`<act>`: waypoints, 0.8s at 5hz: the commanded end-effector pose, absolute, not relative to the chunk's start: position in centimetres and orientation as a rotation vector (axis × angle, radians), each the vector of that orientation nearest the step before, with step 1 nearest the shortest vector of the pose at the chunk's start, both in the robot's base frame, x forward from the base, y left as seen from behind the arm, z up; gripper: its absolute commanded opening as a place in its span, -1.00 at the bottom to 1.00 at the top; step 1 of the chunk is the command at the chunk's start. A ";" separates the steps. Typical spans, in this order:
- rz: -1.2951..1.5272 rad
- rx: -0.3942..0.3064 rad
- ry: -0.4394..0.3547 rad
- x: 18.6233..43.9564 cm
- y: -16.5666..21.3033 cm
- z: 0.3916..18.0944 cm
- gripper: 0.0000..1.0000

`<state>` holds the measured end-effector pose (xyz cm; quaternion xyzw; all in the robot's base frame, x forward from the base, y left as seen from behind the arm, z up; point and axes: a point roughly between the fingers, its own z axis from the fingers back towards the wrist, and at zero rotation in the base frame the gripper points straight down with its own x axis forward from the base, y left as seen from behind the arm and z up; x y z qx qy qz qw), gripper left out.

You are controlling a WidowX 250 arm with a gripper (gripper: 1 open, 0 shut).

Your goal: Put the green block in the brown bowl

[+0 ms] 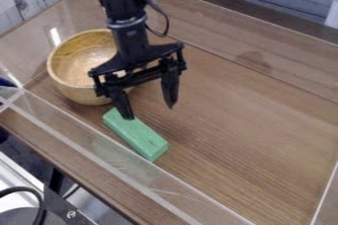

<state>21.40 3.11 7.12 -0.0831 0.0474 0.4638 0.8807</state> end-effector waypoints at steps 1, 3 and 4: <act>1.038 -0.180 0.059 21.6 3.8 6.8 1.00; 1.107 -0.167 0.047 21.3 4.1 5.1 1.00; 1.125 -0.160 0.041 21.2 4.2 4.1 1.00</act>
